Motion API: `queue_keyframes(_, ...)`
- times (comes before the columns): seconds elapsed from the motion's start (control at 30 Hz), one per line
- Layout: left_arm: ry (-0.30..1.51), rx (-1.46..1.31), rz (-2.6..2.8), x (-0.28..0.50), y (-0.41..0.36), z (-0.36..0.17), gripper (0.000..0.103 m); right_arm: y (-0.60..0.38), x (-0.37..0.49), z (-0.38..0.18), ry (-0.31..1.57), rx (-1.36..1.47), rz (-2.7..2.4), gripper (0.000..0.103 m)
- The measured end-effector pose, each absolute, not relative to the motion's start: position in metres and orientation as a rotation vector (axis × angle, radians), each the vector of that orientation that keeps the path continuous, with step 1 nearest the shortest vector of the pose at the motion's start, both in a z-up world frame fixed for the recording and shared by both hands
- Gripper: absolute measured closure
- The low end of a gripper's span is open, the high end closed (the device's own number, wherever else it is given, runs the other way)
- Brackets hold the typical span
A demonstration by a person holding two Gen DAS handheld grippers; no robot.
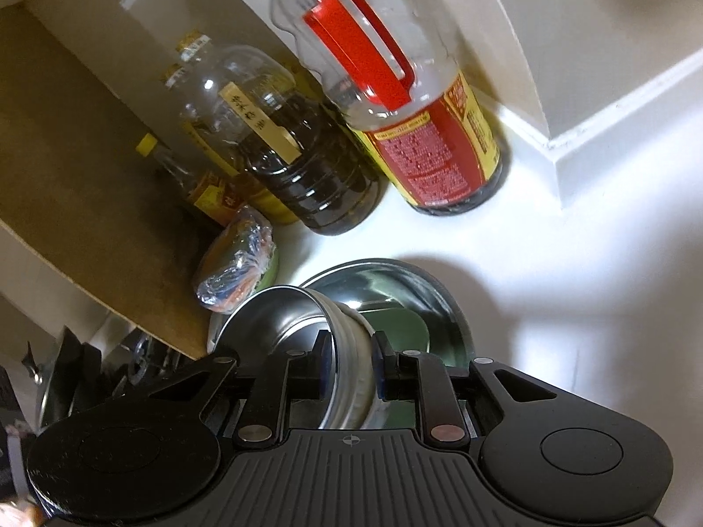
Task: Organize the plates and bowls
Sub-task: 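Lower the bowl stack onto the green tray and open both grippers, then withdraw both grippers back from the stacked dishes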
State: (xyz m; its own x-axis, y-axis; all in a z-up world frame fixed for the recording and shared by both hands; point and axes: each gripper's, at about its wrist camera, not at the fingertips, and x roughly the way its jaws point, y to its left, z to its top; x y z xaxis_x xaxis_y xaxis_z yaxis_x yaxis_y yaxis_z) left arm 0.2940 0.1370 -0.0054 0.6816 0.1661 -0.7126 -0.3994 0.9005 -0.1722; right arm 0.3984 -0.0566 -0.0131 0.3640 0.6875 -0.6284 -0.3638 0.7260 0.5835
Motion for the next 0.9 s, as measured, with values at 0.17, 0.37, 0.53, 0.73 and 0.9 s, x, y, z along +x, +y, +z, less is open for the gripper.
queue_keyframes(0.17, 0.742, -0.315, 0.333, 0.284, 0.125, 0.005, 0.077, -0.068, 0.386, -0.003, 0.919, 0.353, 0.723, 0.051)
queue_keyframes(0.37, 0.726, -0.288, 0.33, 0.263, 0.109, 0.014, 0.07, -0.08, 0.368, 0.005, 0.862, 0.331, 0.751, 0.046)
queue_keyframes(0.53, 0.714, -0.246, 0.306, 0.24, 0.101, 0.016, 0.067, -0.09, 0.341, 0.011, 0.81, 0.264, 0.717, 0.046)
queue_keyframes(0.73, 0.702, -0.181, 0.239, 0.207, 0.096, 0.013, 0.061, -0.102, 0.292, 0.013, 0.758, 0.172, 0.639, 0.046)
queue_keyframes(0.9, 0.706, -0.157, 0.189, 0.176, 0.097, 0.013, 0.06, -0.108, 0.254, 0.013, 0.775, 0.215, 0.587, 0.046)
